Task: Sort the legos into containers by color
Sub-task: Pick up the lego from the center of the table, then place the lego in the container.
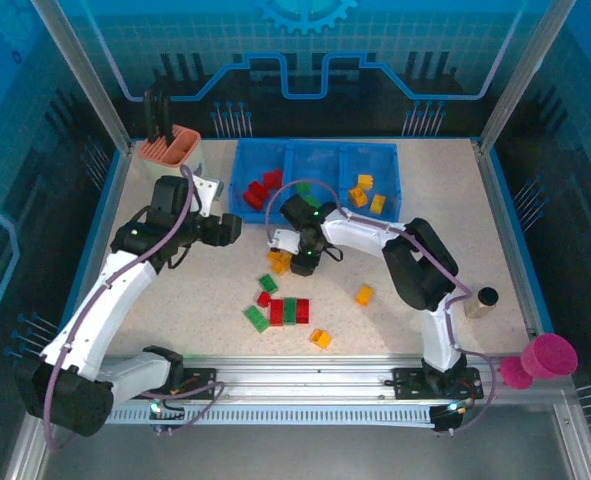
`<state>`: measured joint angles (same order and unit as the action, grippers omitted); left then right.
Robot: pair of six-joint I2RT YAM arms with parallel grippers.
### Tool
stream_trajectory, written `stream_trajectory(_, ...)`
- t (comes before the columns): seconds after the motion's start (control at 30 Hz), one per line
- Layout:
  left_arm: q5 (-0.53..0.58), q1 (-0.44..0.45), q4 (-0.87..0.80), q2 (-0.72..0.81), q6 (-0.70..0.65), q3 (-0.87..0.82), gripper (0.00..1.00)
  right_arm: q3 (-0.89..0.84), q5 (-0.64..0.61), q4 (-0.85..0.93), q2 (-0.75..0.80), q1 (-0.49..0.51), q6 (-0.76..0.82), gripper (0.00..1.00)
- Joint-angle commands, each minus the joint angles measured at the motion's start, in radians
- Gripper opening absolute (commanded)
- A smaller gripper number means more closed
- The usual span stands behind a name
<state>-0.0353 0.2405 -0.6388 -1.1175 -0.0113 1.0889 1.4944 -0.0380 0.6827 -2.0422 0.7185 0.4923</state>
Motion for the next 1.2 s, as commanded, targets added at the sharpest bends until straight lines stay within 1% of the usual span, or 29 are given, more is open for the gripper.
stream_trajectory(0.0, -0.039, -0.018, 0.028, -0.013, -0.020, -0.018, 0.81, 0.018, -0.013, -0.050, 0.106, -0.070, 0.113, 0.38)
stream_trajectory(0.07, -0.044, -0.021, 0.027, -0.013, -0.018, -0.018, 0.81, 0.057, -0.004, -0.085, 0.116, -0.109, 0.165, 0.38)
stream_trajectory(0.17, -0.043, -0.024, 0.025, -0.012, -0.018, -0.021, 0.81, 0.164, 0.003, -0.091, 0.077, -0.158, 0.221, 0.37)
stream_trajectory(0.3, -0.039, -0.029, 0.025, -0.013, -0.019, -0.024, 0.81, 0.302, -0.012, -0.125, -0.018, -0.208, 0.286, 0.37)
stream_trajectory(0.47, -0.034, -0.035, 0.025, -0.022, -0.021, -0.026, 0.81, 0.466, -0.072, -0.188, -0.160, -0.248, 0.364, 0.35)
stream_trajectory(0.57, -0.034, -0.038, 0.026, -0.034, -0.022, -0.026, 0.81, 0.547, -0.070, -0.187, -0.225, -0.270, 0.395, 0.35)
stream_trajectory(0.73, -0.042, -0.050, 0.028, -0.057, -0.021, -0.021, 0.81, 0.574, -0.082, -0.236, -0.279, -0.286, 0.504, 0.36)
stream_trajectory(0.87, -0.046, -0.060, 0.027, -0.074, -0.021, -0.021, 0.81, 0.617, -0.096, -0.235, -0.362, -0.293, 0.576, 0.37)
stream_trajectory(1.0, -0.054, -0.068, 0.027, -0.092, -0.019, -0.020, 0.81, 0.668, -0.115, -0.232, -0.420, -0.294, 0.629, 0.41)
stream_trajectory(1.1, -0.057, -0.073, 0.025, -0.104, -0.018, -0.017, 0.82, 0.692, -0.121, -0.235, -0.441, -0.294, 0.639, 0.48)
stream_trajectory(1.17, -0.062, -0.076, 0.025, -0.108, -0.016, -0.015, 0.82, 0.701, -0.125, -0.239, -0.449, -0.294, 0.647, 0.50)
